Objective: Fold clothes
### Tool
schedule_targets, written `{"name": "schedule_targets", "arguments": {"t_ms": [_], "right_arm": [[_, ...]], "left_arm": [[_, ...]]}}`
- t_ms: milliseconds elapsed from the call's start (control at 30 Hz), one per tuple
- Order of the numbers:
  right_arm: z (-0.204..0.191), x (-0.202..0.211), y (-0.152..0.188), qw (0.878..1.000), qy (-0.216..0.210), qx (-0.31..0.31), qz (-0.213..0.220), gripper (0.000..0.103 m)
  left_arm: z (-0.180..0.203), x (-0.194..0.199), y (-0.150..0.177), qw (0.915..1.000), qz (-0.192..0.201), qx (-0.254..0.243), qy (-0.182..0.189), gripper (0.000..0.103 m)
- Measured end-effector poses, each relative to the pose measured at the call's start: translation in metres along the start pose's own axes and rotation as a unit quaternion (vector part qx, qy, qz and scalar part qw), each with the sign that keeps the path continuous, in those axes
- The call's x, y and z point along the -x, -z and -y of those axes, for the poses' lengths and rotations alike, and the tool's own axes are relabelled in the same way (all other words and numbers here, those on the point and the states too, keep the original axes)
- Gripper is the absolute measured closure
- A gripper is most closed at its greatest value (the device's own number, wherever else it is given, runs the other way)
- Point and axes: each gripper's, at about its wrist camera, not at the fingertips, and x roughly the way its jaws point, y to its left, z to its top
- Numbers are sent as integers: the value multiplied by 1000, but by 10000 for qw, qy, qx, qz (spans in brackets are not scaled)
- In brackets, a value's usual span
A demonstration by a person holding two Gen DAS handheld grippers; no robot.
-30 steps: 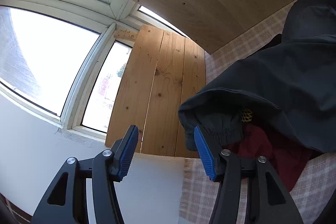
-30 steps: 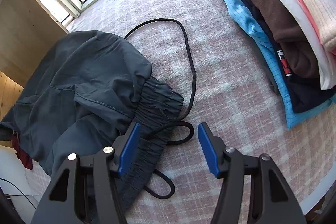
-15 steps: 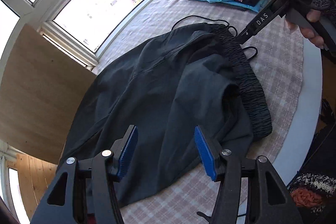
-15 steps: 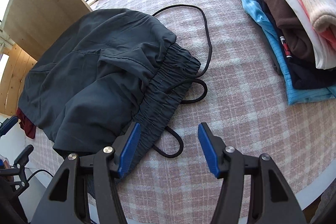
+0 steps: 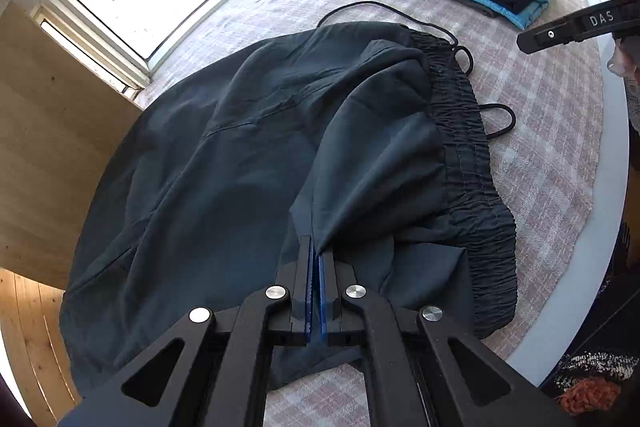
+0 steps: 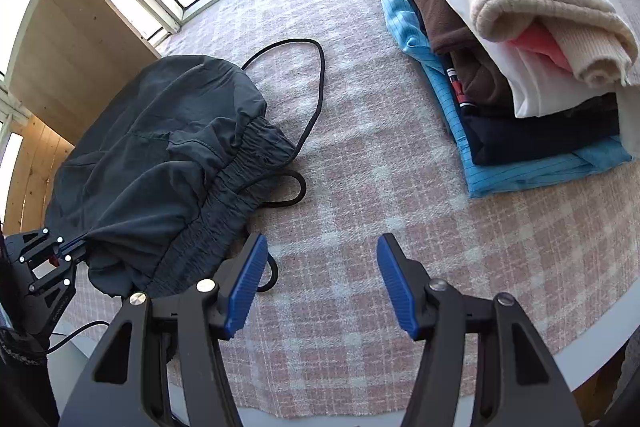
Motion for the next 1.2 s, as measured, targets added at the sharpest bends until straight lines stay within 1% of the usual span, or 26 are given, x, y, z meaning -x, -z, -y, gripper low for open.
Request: {"name": "schedule_targets", "arguments": {"t_ms": [67,133,200,267,300,333,367,400,467,500,533,600,633,667,733,800,833,867,933,967,1000,1067,1100,1133,1167,1200], "right_arm": [[-4,-5,-6,9999,2,132,-31,46],[-13,-11,-11,9994,8,330,-62,46],[-26,-19,-16,9984,-45,541,-134,46],[-42,-29,-19,9962,-139,837,-214,46],[-51,-34,-20,9942,-181,1029,-258,46],[-62,-40,-19,9910,-189,1283,-318,46],[-72,-47,-18,9872,-184,1538,-379,46],[-80,-52,-17,9830,-119,1783,-426,46],[-90,-60,-13,9754,107,2166,-390,46],[-91,-63,-13,9723,198,2303,-351,46],[-90,-66,-13,9701,259,2386,-347,46],[-84,-72,-15,9686,283,2440,-371,46],[-81,-74,-17,9701,241,2386,-380,46],[-77,-75,-19,9716,166,2330,-384,46],[-71,-77,-22,9741,17,2228,-393,46],[-69,-79,-25,9742,-109,2218,-409,46],[-69,-80,-25,9741,-155,2218,-400,46],[-69,-80,-26,9739,-200,2228,-393,46],[-70,-81,-27,9731,-272,2256,-375,46],[-71,-83,-27,9722,-241,2303,-359,46],[-72,-84,-28,9711,-219,2350,-345,46],[-75,-88,-29,9689,-241,2441,-326,46],[-76,-89,-30,9681,-281,2471,-295,46],[-78,-91,-32,9673,-319,2501,-265,46],[-81,-93,-34,9665,-355,2532,-234,46],[-84,-95,-35,9657,-383,2561,-200,46]], "left_arm": [[-23,23,15,9992,99,266,-272,101],[-49,43,32,9964,169,569,-610,97],[-81,47,54,9900,8,903,-1086,96],[-112,44,79,9802,-245,1269,-1500,91],[-127,39,92,9741,-411,1466,-1673,78],[-137,34,105,9680,-593,1668,-1777,67],[-145,28,117,9619,-759,1860,-1857,67],[-140,29,123,9628,-759,1973,-1685,67],[-130,32,135,9637,-752,2187,-1331,66],[-116,35,133,9678,-656,2180,-1075,64],[-101,40,130,9711,-558,2178,-805,56],[-67,46,114,9761,-363,2134,-205,44],[-51,45,102,9775,-307,2087,53,43],[-36,43,89,9783,-281,2038,228,43],[-14,37,62,9785,-275,2007,390,43],[2,26,38,9775,-373,2037,407,40],[7,18,29,9769,-471,2055,362,40],[12,11,22,9767,-589,2048,242,40],[18,-7,17,9776,-871,1909,-131,40],[21,-15,14,9772,-1004,1844,-305,40],[19,-19,16,9766,-1052,1846,-344,40],[15,-26,19,9748,-1147,1870,-398,60],[6,-27,23,9702,-1187,2105,-155,85],[-2,-28,27,9648,-1221,2329,72,91],[-9,-26,31,9617,-1195,2463,114,92],[-15,-24,35,9586,-1169,2591,151,95]]}}
